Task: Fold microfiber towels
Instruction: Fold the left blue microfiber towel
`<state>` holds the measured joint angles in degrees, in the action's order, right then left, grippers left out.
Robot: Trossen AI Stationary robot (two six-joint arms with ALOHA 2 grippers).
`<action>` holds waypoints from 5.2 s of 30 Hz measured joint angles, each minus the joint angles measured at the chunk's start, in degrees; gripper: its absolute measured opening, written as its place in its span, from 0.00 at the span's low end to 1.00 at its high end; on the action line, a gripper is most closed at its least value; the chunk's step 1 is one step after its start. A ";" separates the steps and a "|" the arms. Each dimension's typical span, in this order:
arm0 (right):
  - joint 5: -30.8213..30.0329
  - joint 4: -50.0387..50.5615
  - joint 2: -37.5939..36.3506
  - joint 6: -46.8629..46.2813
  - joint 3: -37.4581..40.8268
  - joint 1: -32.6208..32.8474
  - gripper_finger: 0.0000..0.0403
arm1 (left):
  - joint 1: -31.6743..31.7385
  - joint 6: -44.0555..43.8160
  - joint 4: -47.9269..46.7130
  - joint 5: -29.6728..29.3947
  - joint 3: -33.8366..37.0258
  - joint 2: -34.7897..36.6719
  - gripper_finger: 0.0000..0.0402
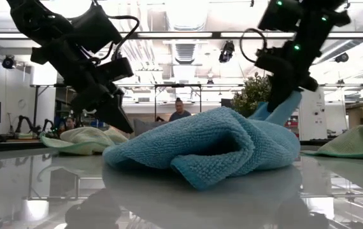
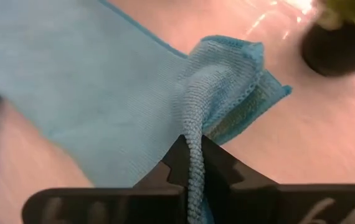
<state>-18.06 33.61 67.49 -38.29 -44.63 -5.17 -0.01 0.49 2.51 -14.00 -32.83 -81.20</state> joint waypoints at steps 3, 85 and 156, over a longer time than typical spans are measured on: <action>0.25 0.09 4.36 1.40 -3.55 0.87 0.03 | 0.04 0.00 -0.14 -0.04 0.89 -0.53 0.01; 12.50 -33.19 47.00 37.38 -32.06 4.86 0.43 | 0.39 -3.14 5.92 -0.18 5.41 -4.11 0.01; 13.71 -31.04 35.54 34.70 -24.29 5.48 0.30 | 0.26 -3.19 9.04 4.38 3.51 5.46 0.01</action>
<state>-4.35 2.57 103.03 -3.59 -68.92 0.31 0.25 -2.70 11.55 -9.62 -29.32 -75.75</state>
